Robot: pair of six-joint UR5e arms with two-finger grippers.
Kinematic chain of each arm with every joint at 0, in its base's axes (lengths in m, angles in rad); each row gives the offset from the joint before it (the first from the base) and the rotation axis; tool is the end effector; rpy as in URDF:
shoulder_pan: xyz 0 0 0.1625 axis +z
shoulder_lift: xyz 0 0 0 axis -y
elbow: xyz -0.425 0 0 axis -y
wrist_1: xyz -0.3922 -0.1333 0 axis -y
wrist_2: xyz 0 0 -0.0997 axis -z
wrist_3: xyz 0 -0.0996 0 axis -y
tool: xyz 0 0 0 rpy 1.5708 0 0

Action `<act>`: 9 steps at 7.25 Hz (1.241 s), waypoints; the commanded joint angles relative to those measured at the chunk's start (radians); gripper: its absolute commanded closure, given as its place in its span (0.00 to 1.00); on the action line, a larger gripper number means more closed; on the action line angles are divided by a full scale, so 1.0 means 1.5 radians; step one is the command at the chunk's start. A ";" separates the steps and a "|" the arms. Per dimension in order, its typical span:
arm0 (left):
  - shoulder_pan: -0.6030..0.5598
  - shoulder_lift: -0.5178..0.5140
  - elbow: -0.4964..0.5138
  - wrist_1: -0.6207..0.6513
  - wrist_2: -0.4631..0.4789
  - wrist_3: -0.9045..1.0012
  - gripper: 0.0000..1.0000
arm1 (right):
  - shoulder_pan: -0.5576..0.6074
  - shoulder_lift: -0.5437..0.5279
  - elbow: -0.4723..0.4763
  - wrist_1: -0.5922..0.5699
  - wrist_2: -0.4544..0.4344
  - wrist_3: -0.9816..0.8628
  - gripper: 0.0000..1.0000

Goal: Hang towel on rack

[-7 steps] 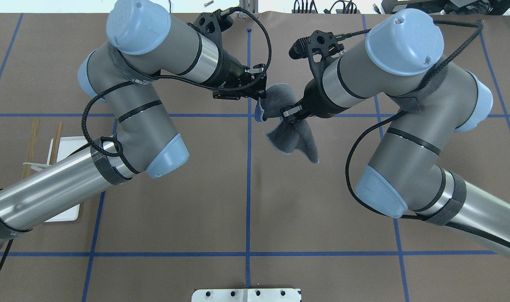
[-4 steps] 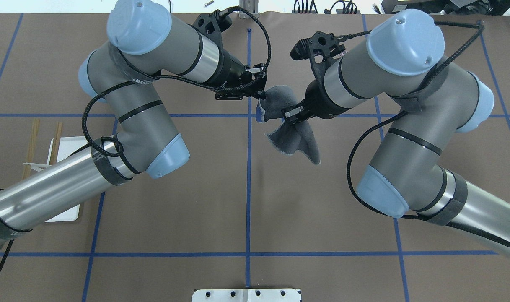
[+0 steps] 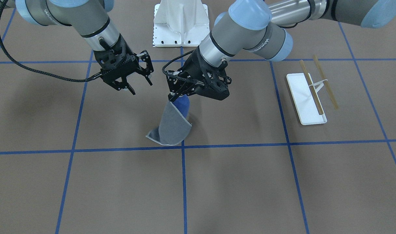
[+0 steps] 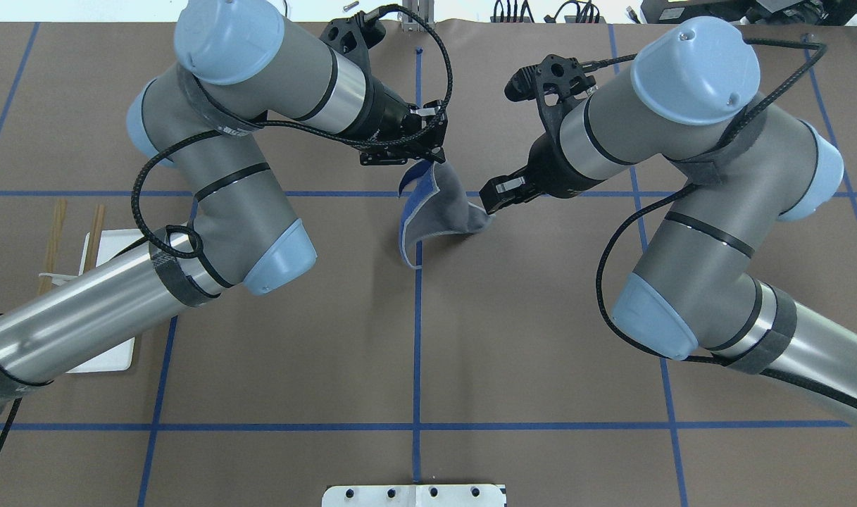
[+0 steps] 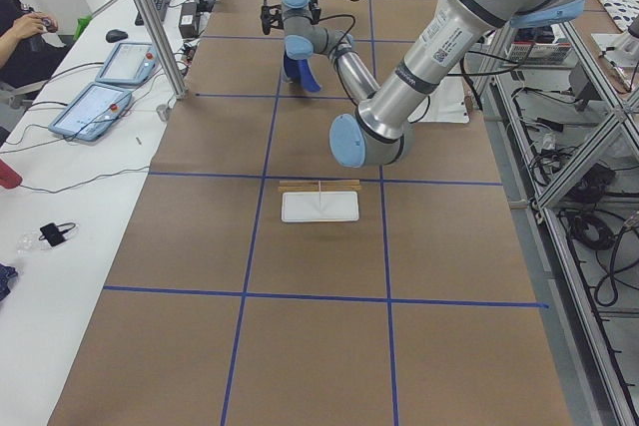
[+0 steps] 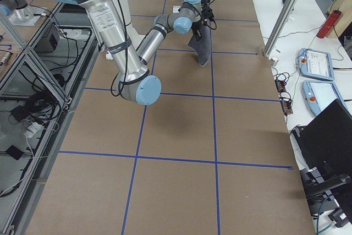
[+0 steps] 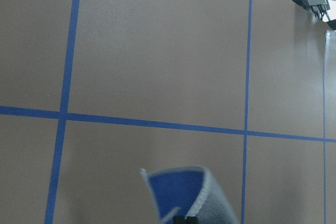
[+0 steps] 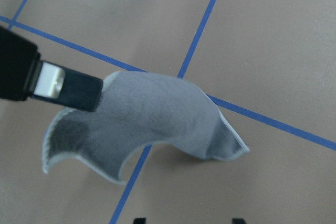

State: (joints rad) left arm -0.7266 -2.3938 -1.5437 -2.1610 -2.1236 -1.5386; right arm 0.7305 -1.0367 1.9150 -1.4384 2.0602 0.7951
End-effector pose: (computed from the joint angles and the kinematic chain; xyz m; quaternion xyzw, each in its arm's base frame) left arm 0.4602 -0.5174 0.0888 0.0326 0.6487 -0.0879 0.7553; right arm -0.3849 -0.4609 0.1887 0.1666 -0.4877 -0.1364 0.8461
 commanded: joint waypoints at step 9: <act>-0.339 0.392 -0.239 0.019 -0.426 0.105 1.00 | 0.291 -0.074 -0.102 -0.241 0.130 -0.329 0.00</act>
State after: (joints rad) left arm -1.2226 -1.9264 -1.8571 -2.1304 -2.7598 -1.4584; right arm 1.1494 -1.1489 1.7931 -1.7948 2.2536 0.3440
